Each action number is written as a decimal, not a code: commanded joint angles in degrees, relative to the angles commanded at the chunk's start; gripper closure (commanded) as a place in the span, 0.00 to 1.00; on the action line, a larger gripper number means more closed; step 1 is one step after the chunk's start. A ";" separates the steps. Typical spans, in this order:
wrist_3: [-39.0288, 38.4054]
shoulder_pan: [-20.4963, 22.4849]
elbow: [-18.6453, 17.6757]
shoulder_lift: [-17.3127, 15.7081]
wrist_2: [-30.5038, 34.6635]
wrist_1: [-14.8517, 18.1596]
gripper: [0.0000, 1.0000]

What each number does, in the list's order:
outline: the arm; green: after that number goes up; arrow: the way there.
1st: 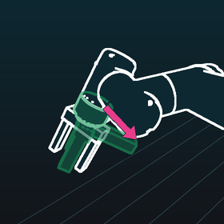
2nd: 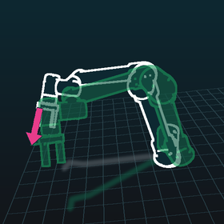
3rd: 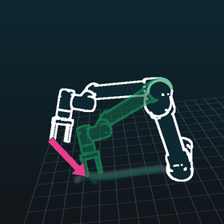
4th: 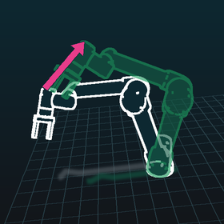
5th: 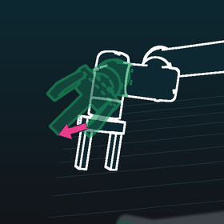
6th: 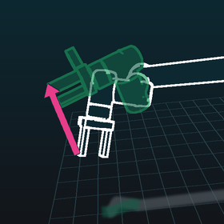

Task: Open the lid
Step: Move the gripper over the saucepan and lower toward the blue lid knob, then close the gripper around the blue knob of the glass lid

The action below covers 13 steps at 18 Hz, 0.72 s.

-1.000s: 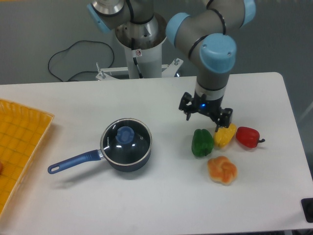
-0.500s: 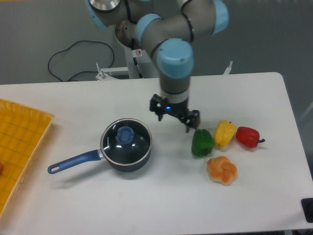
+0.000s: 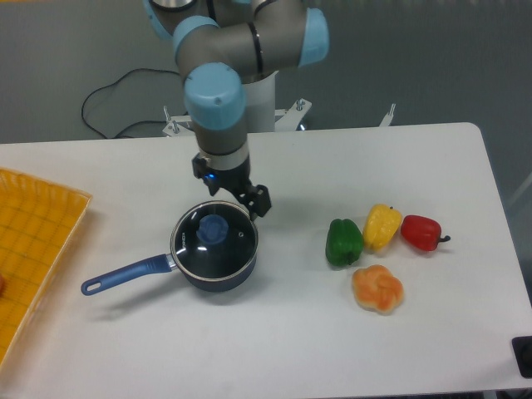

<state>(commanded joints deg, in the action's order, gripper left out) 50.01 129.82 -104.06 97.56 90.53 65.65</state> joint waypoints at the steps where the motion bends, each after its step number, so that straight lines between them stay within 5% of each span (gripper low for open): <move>1: -0.09 -0.52 0.00 0.09 0.00 -0.09 0.00; 13: -0.87 -0.62 0.70 3.78 0.09 -5.45 0.00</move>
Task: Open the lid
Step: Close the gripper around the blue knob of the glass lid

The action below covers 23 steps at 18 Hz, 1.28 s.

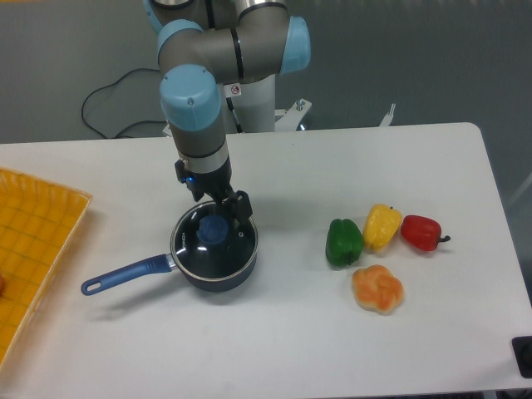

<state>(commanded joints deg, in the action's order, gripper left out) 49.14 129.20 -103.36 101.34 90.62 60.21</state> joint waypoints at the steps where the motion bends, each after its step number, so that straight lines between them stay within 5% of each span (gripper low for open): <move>1: -0.44 0.00 0.00 0.00 0.00 0.00 0.00; 23: -8.09 -2.02 -0.09 1.67 2.90 0.09 0.00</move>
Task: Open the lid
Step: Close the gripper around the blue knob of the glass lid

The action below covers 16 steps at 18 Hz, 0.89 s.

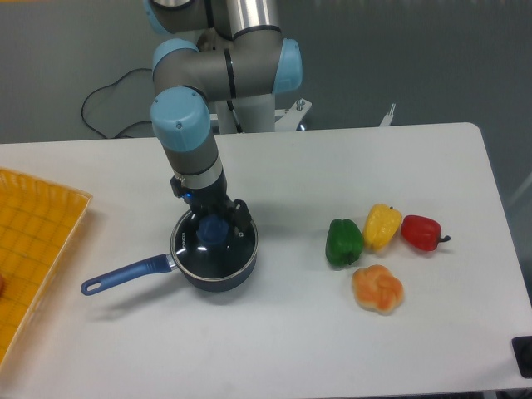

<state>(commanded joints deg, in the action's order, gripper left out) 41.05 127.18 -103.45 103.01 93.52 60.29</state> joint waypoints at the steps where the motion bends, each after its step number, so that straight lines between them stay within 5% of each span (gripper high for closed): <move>1: 0.00 0.00 0.00 0.09 0.00 -0.09 0.00; 16: 0.35 0.35 1.23 2.29 -0.70 0.09 0.00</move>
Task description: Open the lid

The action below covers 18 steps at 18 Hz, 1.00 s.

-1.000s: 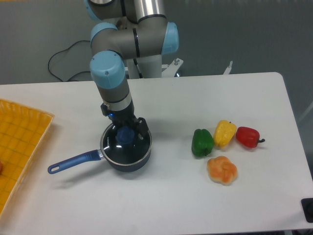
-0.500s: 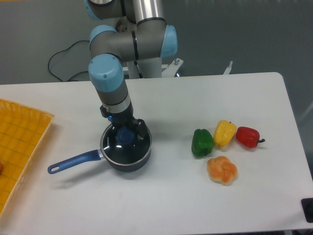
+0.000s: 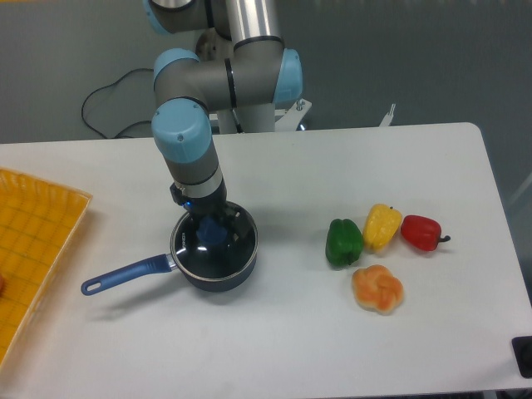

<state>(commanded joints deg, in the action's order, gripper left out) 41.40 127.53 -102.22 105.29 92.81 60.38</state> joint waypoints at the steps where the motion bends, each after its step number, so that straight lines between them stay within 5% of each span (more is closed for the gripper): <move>1: 0.00 -0.09 0.00 0.26 0.00 0.00 0.00; 18: 0.09 0.00 0.62 1.06 -1.50 -0.35 0.00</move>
<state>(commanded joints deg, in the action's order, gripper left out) 41.48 127.53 -101.60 106.35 91.32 60.03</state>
